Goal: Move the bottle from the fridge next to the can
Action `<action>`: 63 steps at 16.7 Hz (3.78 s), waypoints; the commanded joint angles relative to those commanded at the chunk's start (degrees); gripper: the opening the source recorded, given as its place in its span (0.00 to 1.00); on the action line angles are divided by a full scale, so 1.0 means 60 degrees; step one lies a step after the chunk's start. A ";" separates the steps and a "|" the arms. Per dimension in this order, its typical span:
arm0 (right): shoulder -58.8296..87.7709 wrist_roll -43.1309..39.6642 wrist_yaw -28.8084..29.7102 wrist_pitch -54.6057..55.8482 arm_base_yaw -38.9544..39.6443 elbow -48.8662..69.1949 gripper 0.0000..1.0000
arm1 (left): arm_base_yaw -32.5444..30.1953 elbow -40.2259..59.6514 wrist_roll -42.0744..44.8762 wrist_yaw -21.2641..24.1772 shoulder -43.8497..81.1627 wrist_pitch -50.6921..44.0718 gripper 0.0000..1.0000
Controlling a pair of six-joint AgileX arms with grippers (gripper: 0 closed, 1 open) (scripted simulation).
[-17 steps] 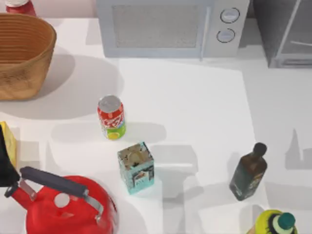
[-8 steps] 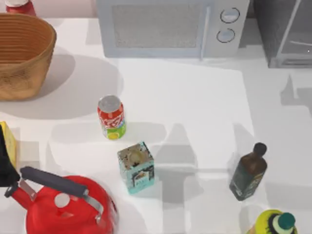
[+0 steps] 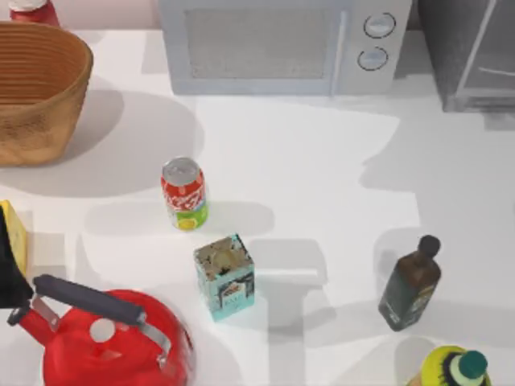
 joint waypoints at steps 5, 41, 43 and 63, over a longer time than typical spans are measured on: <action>0.1491 0.0000 -0.0190 0.0943 -0.0219 0.0819 1.00 | 0.0000 0.0000 0.0000 0.0000 0.0000 0.0000 1.00; 0.3018 -0.0014 0.0119 -0.0303 0.0069 0.3590 0.00 | 0.0000 0.0000 0.0000 0.0000 0.0000 0.0000 1.00; 0.3018 -0.0014 0.0119 -0.0303 0.0069 0.3590 0.00 | 0.0000 0.0000 0.0000 0.0000 0.0000 0.0000 1.00; 0.1508 0.0024 0.0004 -0.1623 -0.0065 0.3394 0.00 | 0.0000 0.0000 0.0000 0.0000 0.0000 0.0000 1.00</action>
